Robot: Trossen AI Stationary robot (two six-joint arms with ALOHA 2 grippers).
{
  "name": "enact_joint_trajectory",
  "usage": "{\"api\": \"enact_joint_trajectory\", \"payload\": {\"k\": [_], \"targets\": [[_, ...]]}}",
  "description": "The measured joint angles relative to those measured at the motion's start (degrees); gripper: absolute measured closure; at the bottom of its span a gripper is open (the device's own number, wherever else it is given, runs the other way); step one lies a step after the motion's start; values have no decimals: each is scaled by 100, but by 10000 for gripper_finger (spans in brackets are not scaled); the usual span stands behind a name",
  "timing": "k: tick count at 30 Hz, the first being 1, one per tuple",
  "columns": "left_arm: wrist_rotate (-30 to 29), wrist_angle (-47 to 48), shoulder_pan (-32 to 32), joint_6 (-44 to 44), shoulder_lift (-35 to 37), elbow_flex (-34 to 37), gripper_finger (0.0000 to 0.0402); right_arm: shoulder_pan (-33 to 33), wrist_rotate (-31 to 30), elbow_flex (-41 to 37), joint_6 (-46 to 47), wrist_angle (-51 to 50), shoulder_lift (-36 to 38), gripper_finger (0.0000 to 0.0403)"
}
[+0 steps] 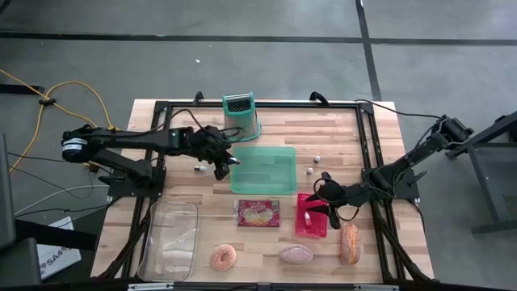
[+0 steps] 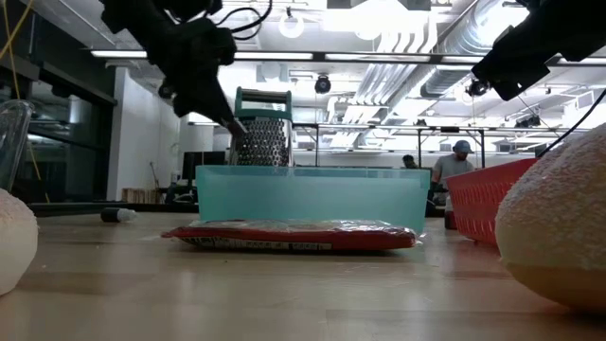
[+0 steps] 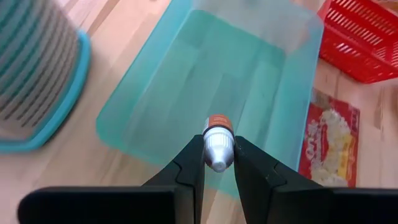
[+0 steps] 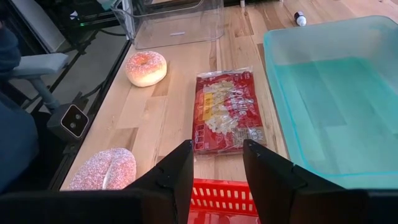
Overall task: Pick & Place Food Item
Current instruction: Put the yellow food coloring bottle into the red bin
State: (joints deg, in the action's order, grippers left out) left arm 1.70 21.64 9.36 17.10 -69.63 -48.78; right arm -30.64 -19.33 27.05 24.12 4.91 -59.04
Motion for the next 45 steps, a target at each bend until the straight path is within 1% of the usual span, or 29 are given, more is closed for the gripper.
{"api": "enact_joint_trajectory", "payload": {"k": [6,13,23,31,39,45], "targets": [[-1,-388,-238,-130,-785,-547,340,1,1,0,0,2,1,275],[-3,-431,-544,-284,-1628,-1365,340,0,1,0,0,0,1,275],[-5,-427,-968,-591,-2449,-2276,340,0,-1,0,0,0,1,275],[-3,-683,-1333,-735,-2737,-2568,340,1,1,0,0,0,1,275],[-113,-813,-1595,-736,-2774,-2572,340,-1,2,0,0,0,1,275],[-118,-816,-1671,-734,-2774,-2572,340,1,2,0,0,0,1,275]]}}
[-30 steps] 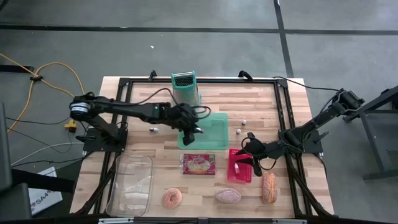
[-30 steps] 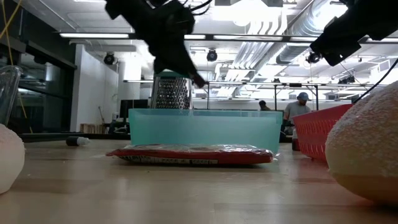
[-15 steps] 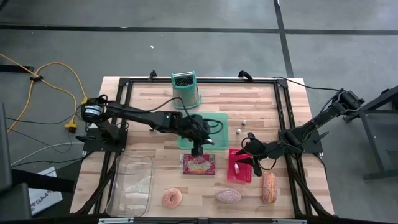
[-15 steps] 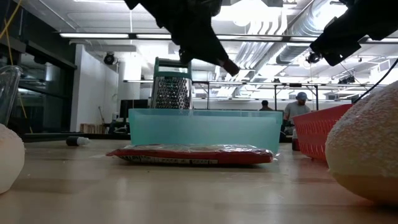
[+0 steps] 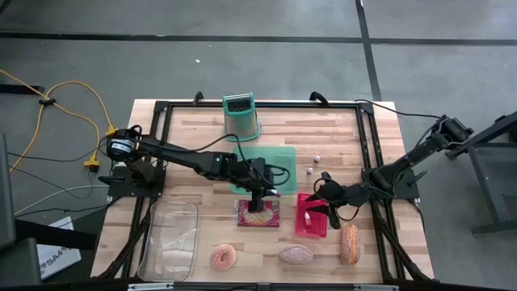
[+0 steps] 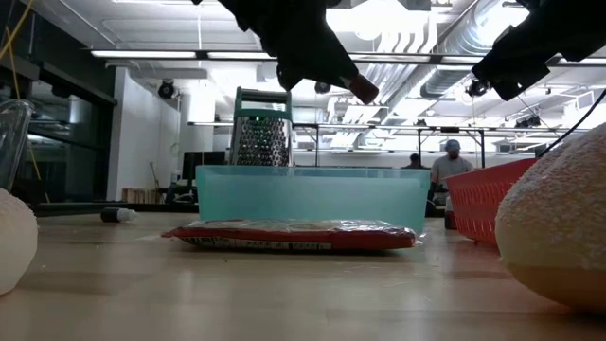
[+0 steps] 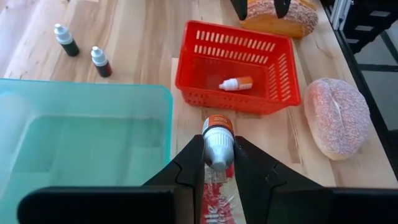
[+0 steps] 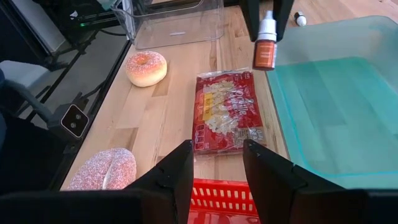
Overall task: Pick & Place Food Item
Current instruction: Put the yellow food coloring bottle into the red bin
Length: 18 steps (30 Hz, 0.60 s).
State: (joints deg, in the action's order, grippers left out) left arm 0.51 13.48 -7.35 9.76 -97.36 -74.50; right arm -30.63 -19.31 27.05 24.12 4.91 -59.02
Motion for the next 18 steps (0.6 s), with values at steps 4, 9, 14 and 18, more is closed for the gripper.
{"api": "enact_joint_trajectory", "payload": {"k": [4,9,14,18], "targets": [[-6,0,-5,2,0,1,340,-1,0,0,0,0,0,275],[-22,0,-3,4,0,4,340,0,0,0,0,0,0,275],[-22,-2,-3,4,1,4,340,0,-7,0,0,1,0,275],[-21,-2,-3,4,0,4,340,0,-19,0,0,108,0,275]]}}
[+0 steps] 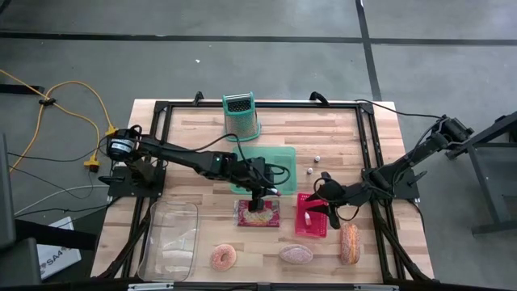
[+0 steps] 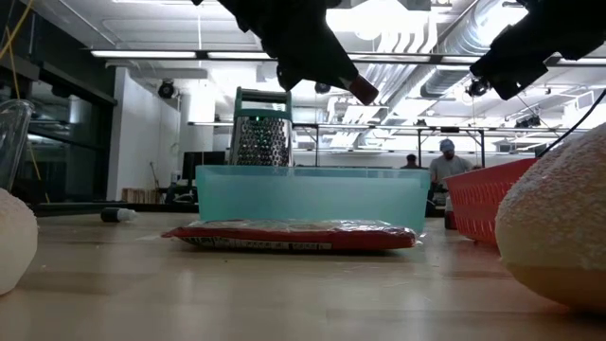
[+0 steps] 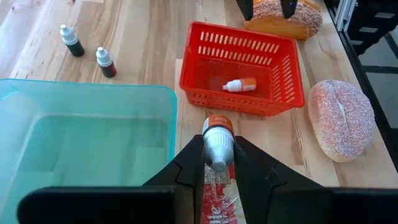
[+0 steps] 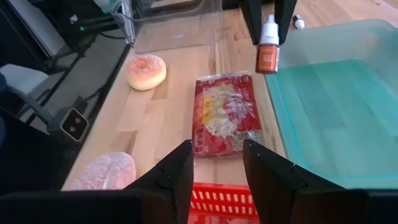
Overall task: Pick & Place Food Item
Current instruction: Put the yellow food coloring bottle into the red bin
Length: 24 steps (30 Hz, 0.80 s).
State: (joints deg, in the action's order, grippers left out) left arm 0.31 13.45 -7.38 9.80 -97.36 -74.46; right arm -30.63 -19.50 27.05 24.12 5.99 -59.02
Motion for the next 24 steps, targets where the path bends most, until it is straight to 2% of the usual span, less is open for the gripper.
{"api": "enact_joint_trajectory", "payload": {"k": [5,24], "targets": [[1,-1,0,0,0,0,340,-2,184,0,2,243,0,275],[4,0,0,0,0,4,340,0,168,2,24,1062,0,275]]}}
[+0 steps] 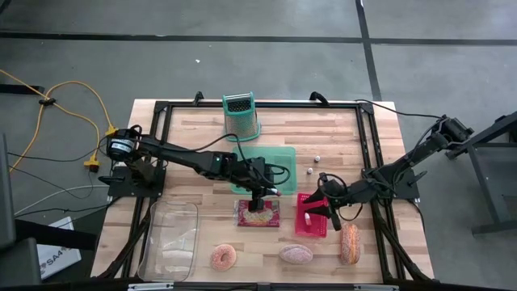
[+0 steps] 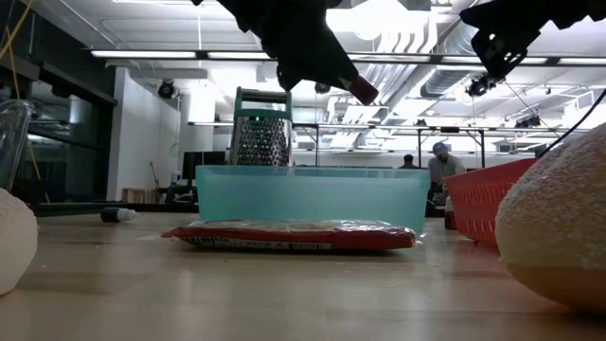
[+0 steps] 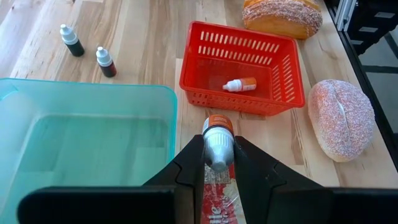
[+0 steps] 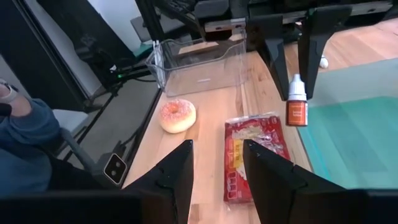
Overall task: Pick & Place Food Item
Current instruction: Put the yellow food coloring bottle into the red bin
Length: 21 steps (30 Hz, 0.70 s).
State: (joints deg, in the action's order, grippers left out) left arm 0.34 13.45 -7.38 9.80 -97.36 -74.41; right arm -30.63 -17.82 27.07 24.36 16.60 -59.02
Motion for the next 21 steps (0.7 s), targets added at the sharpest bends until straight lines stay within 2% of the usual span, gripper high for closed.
{"api": "enact_joint_trajectory", "payload": {"k": [4,10,21], "targets": [[2,0,0,0,1,0,340,0,-69,0,-53,15,0,275],[2,0,2,0,2,0,340,5,-745,0,-3,137,-109,275],[19,-132,0,0,2,0,340,430,-729,1,264,517,-802,275]]}}
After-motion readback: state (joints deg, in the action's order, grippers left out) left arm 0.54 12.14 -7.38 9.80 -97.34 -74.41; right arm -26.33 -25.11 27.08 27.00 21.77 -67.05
